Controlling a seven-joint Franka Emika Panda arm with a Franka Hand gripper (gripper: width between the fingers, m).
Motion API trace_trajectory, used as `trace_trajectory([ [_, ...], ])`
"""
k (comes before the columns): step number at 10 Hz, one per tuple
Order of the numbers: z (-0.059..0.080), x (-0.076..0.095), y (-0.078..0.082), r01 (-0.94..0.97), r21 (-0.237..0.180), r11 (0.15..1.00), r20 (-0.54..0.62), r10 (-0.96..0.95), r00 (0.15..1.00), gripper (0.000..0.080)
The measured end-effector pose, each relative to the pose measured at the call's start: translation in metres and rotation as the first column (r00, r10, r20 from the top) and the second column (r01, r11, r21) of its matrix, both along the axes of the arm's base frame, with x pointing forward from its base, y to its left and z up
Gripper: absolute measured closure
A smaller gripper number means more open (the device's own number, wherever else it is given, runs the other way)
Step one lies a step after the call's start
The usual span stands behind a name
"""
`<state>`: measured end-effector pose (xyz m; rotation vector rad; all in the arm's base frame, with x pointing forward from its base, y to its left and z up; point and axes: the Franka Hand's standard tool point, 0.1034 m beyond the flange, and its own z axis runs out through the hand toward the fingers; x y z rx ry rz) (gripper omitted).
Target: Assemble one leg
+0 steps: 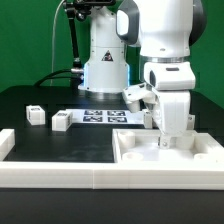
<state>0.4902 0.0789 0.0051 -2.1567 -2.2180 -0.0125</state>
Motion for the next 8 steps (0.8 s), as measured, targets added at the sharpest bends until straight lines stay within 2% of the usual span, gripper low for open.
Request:
trace_trajectory([
  [1,0.000,0.000,0.000,0.000,0.000,1.000,0.000,0.000,1.000,0.0200],
  [2,0.000,0.000,0.000,0.000,0.000,1.000,0.001,0.000,1.000,0.0165],
  [7,0.002,0.000,0.001,0.012,-0.001,1.000,0.001,-0.012,1.000,0.0151],
  [8,0.015,-0.001,0.006,0.031,-0.011,0.999,0.014,-0.031,0.999,0.0151],
])
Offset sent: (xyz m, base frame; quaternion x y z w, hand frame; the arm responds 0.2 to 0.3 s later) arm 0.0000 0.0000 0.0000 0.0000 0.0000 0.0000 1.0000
